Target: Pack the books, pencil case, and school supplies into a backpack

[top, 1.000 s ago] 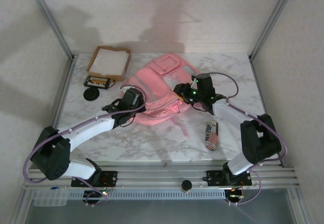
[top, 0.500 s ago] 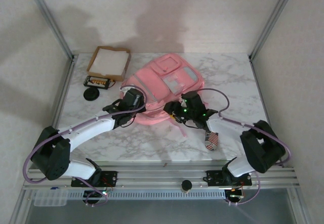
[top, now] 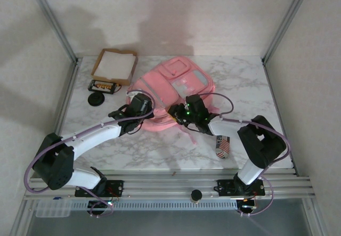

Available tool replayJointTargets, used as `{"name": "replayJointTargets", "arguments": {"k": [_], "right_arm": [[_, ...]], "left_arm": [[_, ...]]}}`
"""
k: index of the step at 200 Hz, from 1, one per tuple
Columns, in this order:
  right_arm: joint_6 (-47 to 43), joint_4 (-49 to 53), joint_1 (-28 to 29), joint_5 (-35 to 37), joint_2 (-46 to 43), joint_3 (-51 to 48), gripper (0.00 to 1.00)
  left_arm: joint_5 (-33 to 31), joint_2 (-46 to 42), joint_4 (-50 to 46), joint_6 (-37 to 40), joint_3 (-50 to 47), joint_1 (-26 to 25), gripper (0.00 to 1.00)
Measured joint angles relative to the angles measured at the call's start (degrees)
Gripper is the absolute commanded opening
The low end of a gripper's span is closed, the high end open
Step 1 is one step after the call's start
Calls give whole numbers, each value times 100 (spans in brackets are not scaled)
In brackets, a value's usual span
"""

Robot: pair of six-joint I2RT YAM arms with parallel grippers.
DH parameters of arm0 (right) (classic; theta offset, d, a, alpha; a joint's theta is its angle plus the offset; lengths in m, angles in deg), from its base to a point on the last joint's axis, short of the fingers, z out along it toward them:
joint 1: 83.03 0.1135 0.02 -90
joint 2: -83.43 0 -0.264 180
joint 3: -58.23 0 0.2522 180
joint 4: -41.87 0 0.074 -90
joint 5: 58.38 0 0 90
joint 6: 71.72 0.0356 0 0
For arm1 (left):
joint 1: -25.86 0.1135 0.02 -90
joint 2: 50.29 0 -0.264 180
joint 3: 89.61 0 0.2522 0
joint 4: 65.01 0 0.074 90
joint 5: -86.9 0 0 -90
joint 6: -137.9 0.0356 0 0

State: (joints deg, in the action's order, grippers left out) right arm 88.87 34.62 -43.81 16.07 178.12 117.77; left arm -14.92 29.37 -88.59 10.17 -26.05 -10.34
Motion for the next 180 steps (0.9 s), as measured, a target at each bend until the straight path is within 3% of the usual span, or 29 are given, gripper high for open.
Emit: {"name": "replayJointTargets", "arguments": {"k": [23, 67, 110, 180], "right_arm": [[-107, 22, 2, 101, -17, 7, 0], [-356, 245, -188, -39, -319, -39, 0], [-1287, 833, -1355, -973, -1016, -214, 0], [-2623, 1751, -3143, -2002, -944, -125, 0]], "left_arm": [[-13, 2, -55, 28, 2, -11, 0], [-107, 24, -321, 72, 168, -55, 0], [-85, 455, -811, 243, 791, -212, 0], [-391, 966, -1049, 767, 1368, -170, 0]]}}
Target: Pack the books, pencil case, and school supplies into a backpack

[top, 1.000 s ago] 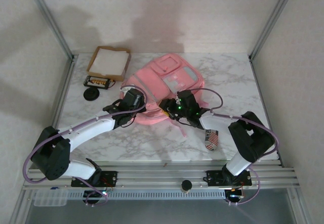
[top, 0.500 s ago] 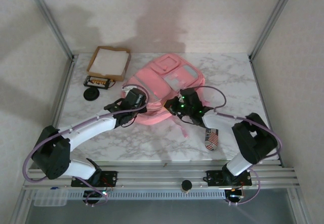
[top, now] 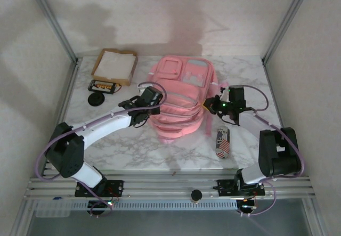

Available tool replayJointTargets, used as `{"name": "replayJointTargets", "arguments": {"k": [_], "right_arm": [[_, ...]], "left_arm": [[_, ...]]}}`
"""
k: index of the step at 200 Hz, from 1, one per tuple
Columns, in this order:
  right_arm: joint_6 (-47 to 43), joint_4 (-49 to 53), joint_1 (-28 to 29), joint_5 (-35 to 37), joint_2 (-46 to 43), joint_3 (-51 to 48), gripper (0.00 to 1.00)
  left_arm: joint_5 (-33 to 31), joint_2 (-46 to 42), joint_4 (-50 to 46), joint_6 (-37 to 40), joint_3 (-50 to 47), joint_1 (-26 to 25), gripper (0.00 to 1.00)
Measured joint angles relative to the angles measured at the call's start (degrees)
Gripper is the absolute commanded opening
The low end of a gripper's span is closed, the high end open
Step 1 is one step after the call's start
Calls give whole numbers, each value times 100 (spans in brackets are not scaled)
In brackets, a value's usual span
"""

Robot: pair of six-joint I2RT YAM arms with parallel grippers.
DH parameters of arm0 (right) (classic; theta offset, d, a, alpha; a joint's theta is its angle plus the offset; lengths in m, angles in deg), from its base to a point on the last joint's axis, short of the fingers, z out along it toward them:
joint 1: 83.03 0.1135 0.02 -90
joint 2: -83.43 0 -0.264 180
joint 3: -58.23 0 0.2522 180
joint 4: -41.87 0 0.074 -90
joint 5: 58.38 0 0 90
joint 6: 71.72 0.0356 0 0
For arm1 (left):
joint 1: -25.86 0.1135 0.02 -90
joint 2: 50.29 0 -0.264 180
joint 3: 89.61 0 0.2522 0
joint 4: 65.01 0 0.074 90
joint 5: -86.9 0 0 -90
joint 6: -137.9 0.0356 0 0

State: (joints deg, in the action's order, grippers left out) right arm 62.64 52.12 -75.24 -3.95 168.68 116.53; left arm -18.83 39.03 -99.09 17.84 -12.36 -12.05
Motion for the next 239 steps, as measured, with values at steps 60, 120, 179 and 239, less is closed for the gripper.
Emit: {"name": "replayJointTargets", "arguments": {"k": [60, 120, 179, 239], "right_arm": [[-365, 197, -673, 157, 313, 455, 38], [501, 55, 791, 393, -863, -7, 61], [2111, -894, 1672, 540, -540, -675, 65], [2632, -1497, 1672, 713, -17, -306, 53]], "left_arm": [[-293, 378, 330, 645, 125, 197, 0], [-343, 378, 411, 649, 122, -90, 0], [-337, 374, 426, 649, 118, -101, 0], [-317, 328, 553, 651, -15, -138, 0]]}}
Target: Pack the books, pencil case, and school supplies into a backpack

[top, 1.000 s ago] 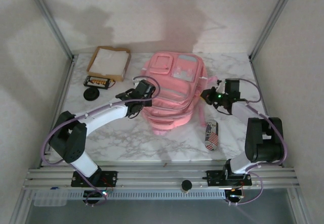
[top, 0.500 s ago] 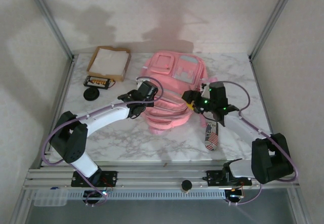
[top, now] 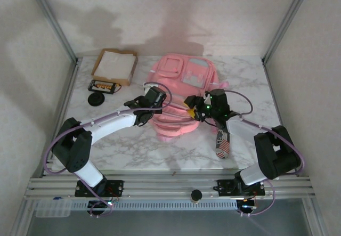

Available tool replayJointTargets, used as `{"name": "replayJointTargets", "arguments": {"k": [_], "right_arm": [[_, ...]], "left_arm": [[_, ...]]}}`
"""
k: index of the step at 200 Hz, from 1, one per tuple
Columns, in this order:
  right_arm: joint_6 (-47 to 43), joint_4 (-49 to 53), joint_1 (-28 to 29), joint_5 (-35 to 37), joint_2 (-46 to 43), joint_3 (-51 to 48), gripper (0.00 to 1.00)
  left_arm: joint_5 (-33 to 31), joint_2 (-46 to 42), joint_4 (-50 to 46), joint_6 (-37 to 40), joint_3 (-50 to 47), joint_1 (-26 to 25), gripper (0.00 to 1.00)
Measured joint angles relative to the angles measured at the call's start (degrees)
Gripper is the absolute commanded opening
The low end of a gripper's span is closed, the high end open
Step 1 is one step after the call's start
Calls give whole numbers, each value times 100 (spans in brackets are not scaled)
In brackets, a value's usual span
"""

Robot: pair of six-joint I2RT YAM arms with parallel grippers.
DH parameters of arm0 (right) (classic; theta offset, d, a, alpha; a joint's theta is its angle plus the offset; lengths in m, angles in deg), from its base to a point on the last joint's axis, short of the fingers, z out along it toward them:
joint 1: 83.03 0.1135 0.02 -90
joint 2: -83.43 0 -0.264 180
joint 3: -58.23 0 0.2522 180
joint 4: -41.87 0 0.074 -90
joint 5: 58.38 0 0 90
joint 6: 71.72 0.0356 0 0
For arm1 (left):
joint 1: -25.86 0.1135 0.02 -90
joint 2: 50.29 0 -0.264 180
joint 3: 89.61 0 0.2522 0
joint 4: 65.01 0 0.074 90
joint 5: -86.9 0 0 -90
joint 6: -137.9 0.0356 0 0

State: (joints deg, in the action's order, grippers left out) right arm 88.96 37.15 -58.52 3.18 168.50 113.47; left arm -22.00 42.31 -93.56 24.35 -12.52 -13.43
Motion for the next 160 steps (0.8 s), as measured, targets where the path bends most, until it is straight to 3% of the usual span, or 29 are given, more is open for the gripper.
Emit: {"name": "replayJointTargets", "arguments": {"k": [34, 94, 143, 160], "right_arm": [[74, 164, 2, 44, 17, 225, 47], [-168, 789, 7, 328, -422, 345, 53], [-468, 1113, 7, 490, -472, 741, 52], [-466, 1099, 20, 514, -396, 756, 47]], "left_arm": [[0, 0, 52, 2, -13, 0, 0], [0, -2, 63, 4, -13, -7, 0], [-2, -2, 63, 46, -13, -44, 0], [-4, -2, 61, 68, -13, -55, 0]]}}
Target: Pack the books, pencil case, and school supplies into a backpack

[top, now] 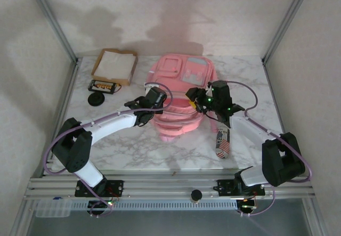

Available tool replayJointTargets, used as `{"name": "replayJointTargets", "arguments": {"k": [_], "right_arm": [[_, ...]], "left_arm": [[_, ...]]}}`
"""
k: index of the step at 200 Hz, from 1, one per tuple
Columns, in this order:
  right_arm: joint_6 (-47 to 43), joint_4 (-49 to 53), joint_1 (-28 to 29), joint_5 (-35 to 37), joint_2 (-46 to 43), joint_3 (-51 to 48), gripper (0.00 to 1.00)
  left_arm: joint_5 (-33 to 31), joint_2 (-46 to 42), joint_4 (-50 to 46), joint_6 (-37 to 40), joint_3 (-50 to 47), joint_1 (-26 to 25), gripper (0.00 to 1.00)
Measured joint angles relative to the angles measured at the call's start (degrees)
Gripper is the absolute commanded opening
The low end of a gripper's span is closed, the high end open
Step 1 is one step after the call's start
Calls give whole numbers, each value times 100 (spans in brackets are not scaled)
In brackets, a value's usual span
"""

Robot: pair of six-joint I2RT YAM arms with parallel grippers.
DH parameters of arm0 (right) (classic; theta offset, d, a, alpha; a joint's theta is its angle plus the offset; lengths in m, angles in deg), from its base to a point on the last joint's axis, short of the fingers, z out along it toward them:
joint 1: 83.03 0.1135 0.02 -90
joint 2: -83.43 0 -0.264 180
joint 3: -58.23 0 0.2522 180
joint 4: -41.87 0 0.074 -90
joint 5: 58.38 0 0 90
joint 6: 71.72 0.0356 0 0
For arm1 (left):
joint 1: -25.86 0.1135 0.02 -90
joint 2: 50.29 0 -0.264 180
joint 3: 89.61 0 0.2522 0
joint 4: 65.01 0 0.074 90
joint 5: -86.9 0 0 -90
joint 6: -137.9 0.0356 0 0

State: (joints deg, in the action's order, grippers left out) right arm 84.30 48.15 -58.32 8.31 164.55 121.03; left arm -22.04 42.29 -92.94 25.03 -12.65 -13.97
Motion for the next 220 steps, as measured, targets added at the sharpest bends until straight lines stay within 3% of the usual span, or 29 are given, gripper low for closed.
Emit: {"name": "replayJointTargets", "arguments": {"k": [22, 47, 71, 120, 220], "right_arm": [[140, -177, 33, 20, 273, 2, 35], [195, -302, 81, 103, 638, 17, 12], [208, -313, 83, 291, 680, 15, 0], [-98, -295, -203, 190, 487, 9, 0], [-1558, 555, -1368, -1217, 1010, 833, 0]], "left_arm": [[-48, 0, -22, 22, 0, -59, 0], [-138, 0, -70, 20, 0, -101, 0], [-254, 0, -192, 17, 22, -125, 0], [-380, 0, -321, -98, 138, -105, 0], [227, 76, 63, 398, 212, 153, 0]]}}
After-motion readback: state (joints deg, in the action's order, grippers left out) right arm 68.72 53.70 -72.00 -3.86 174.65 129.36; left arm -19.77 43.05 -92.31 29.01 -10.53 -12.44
